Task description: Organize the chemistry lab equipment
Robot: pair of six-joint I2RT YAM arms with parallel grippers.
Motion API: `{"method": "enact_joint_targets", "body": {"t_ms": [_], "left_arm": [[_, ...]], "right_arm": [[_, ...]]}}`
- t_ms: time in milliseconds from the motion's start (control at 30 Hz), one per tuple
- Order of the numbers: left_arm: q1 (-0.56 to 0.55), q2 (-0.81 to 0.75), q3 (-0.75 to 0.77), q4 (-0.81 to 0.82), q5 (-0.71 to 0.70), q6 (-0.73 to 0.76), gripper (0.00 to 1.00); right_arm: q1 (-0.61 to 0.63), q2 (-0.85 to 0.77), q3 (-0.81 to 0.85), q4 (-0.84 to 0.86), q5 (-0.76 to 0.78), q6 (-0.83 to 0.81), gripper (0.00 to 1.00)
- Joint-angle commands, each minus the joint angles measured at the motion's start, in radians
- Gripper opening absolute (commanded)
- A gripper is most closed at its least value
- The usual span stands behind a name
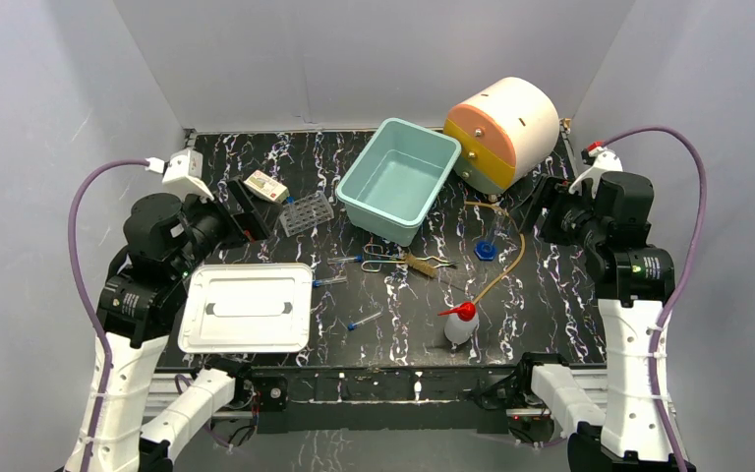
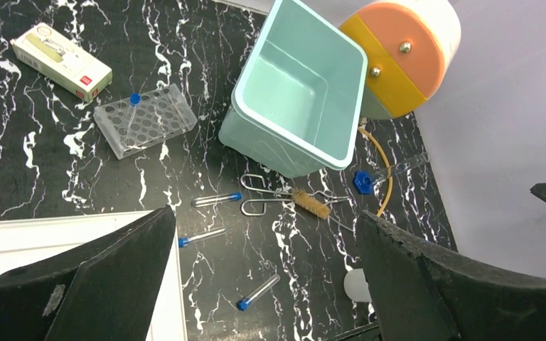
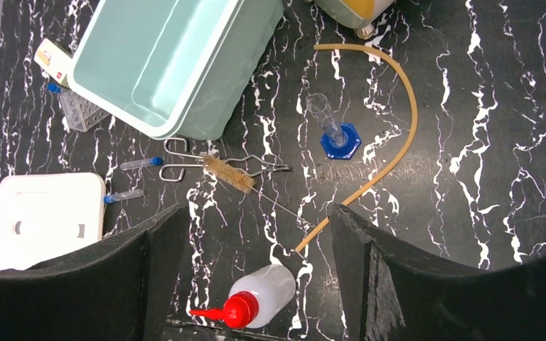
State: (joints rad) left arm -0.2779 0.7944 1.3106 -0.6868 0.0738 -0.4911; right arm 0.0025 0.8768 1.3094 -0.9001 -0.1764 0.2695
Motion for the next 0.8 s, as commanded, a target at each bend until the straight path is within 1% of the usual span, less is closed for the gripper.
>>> {"method": "enact_joint_targets", "body": {"t_ms": [0,267,333,533,667,767], "left_arm": [[-0.006,-0.013,-0.031,-0.002,0.018,-0.009,0.98],[-0.012,-0.022,-0.052,0.017,0.085,-0.046,0.98],[-0.013,-0.025,-0.054,0.034,0.121,-0.049,0.98],[-0.014,0.000,-0.078,0.055,0.157,-0.044,0.98],[-0.013,0.022,-0.094,0.069,0.195,-0.053,0.98],[-0.013,0.025,-0.117,0.083,0.229,-0.069,0.98]], "right_arm": [[0.006,0.003,-0.011,0.008,-0.020,-0.004,0.81],[0.008,0.031,-0.005,0.028,-0.047,-0.005,0.80],[0.008,0.047,0.005,0.045,-0.056,0.001,0.80],[0.008,0.149,0.026,0.159,-0.067,0.044,0.76],[0.031,0.201,-0.029,0.305,0.007,0.109,0.73],[0.062,0.284,-0.038,0.366,0.094,0.116,0.70]]}}
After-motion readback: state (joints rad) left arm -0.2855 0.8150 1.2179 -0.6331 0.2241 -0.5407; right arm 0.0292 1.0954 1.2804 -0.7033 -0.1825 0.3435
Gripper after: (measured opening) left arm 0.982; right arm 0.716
